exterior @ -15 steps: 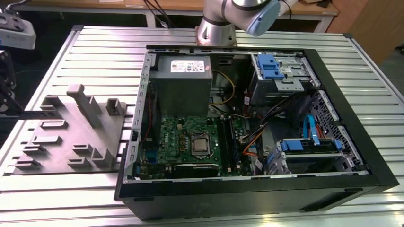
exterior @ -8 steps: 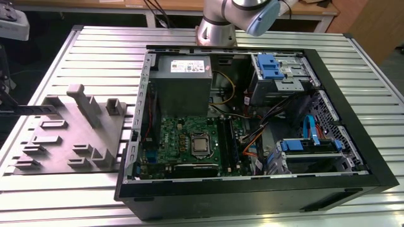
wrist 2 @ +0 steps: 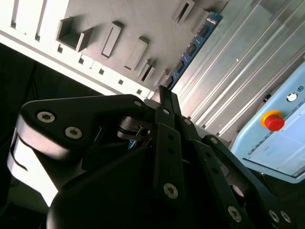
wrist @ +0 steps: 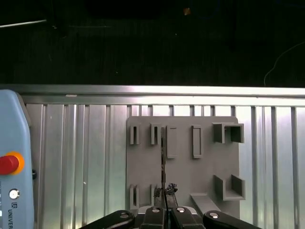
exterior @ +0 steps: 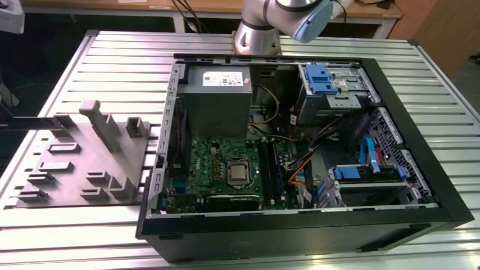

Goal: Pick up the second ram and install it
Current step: 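Pick up the second ram and move it above second insertion slot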

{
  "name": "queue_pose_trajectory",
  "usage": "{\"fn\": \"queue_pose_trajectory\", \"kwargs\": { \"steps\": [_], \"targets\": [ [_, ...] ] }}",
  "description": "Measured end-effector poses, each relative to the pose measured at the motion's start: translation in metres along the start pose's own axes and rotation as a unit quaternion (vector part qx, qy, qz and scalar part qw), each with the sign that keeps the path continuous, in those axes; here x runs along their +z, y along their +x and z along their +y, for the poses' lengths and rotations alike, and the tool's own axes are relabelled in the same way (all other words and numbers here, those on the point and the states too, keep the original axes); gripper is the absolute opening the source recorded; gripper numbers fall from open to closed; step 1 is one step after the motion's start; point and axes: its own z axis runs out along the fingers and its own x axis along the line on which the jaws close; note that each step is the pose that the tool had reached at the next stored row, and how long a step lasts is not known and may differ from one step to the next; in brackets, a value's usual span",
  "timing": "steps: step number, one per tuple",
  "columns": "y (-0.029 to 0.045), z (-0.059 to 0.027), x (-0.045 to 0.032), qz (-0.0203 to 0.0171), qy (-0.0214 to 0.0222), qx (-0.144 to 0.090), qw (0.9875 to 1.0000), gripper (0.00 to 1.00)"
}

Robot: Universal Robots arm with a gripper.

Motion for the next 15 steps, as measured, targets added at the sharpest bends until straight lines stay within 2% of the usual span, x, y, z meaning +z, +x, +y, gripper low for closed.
{"fn": "queue_pose_trajectory", "kwargs": {
  "steps": [4,11,15],
  "targets": [
    [-0.0003,0.0004,-0.0098,0.0001,0.0001,0.000,1.0000,0.11],
    [-0.0009,0.0015,-0.0352,0.0004,0.0000,0.000,1.0000,0.11],
    [-0.0012,0.0019,-0.0429,0.0005,0.0000,0.000,1.0000,0.11]
  ]
}}
